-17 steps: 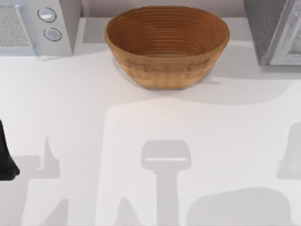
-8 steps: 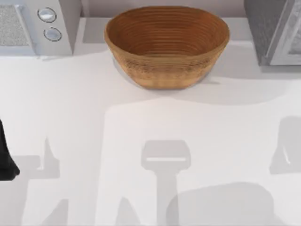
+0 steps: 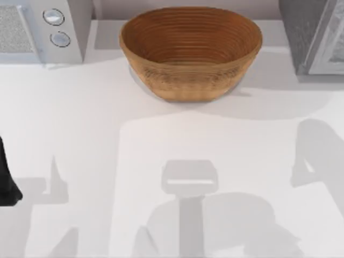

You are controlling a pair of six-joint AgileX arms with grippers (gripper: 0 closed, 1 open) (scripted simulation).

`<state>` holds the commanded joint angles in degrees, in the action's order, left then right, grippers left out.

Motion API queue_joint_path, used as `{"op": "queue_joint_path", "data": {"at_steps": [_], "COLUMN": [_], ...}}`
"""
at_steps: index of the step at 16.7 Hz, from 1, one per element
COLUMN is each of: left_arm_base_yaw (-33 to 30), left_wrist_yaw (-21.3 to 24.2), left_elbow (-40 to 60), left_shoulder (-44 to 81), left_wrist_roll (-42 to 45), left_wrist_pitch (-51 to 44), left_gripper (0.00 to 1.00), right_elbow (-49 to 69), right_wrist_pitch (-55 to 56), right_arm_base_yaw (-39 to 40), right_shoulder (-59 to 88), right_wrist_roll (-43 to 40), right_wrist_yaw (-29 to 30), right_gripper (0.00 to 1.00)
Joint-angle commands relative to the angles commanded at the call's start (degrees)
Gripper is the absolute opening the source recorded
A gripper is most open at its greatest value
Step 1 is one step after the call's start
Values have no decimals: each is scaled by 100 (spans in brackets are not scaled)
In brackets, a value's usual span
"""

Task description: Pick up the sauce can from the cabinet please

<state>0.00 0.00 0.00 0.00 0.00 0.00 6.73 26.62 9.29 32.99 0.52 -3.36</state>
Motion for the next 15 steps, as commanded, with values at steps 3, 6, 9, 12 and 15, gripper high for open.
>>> {"op": "queue_joint_path", "data": {"at_steps": [3,6,9,12,15], "left_arm_base_yaw": [0,0,0,0,0], "left_wrist_yaw": [0,0,0,0,0], "left_elbow": [0,0,0,0,0], "left_shoulder": [0,0,0,0,0], "left_wrist_roll": [0,0,0,0,0], "left_wrist_pitch": [0,0,0,0,0], "left_gripper": [100,100,100,100,100], "right_elbow": [151,301,444,594,749], "right_wrist_pitch": [630,1258,1880,2507,3141], "right_arm_base_yaw": [198,395,591,792,1005], "right_shoulder": [794,1585,2383,3175,3962], "right_wrist_roll": [-6,11,4,33,27], "right_wrist_yaw": [-61,-122,-182,-247,-325], "right_gripper": [0,0,0,0,0]}}
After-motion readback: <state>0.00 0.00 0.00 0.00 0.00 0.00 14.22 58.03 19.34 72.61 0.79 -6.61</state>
